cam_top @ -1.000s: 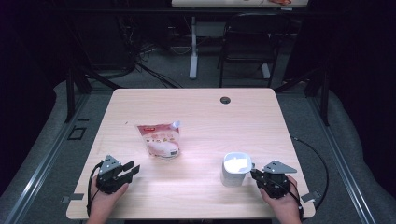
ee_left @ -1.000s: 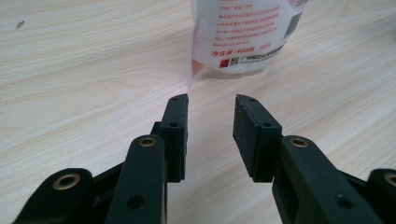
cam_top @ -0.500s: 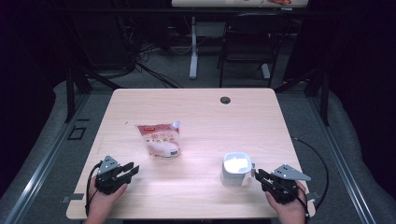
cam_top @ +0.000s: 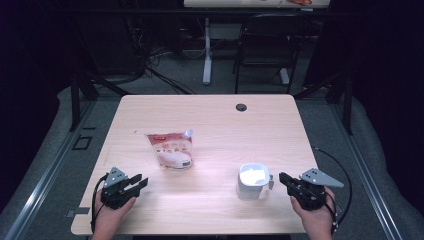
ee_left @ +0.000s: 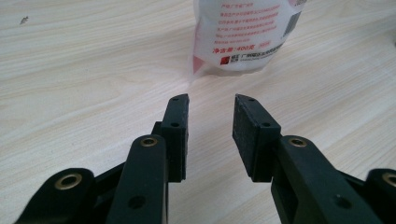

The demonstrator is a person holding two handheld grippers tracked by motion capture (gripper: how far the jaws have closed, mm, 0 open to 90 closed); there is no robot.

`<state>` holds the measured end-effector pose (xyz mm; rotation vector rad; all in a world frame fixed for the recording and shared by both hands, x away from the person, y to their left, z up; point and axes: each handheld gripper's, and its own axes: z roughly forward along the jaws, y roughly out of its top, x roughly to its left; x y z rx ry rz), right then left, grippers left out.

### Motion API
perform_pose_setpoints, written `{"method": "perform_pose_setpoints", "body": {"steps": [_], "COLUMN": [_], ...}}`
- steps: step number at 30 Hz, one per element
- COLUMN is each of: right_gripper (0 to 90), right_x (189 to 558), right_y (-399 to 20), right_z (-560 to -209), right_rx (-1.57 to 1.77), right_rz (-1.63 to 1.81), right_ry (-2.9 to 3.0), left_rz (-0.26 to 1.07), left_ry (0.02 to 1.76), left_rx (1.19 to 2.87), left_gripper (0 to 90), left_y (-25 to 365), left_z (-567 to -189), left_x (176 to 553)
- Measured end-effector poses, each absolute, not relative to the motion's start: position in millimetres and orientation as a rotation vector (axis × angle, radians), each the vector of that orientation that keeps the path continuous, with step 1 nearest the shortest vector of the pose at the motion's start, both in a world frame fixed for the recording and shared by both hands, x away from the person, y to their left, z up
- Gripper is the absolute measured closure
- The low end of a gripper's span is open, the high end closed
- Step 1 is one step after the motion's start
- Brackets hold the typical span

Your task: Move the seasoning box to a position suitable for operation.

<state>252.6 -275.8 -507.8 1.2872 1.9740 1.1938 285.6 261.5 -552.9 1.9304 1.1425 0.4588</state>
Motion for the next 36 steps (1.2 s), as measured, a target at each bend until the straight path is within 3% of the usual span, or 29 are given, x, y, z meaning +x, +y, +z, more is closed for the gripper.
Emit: {"method": "perform_pose_setpoints", "body": {"steps": [15, 36], "right_gripper": [90.0, 90.0], "right_x": [282, 277], "right_y": [-261, -237], "right_z": [-462, -474], "right_rx": [1.269, 1.205], "right_rz": [1.172, 1.115], "right_ry": [2.02, 2.149], "left_rz": [0.478, 0.48], "left_ry": [1.177, 1.174], "left_rx": [1.92, 1.919], "left_gripper": [62.0, 62.2], "left_y": [265, 265], "left_z": [-557, -556], "left_x": [286, 285]}}
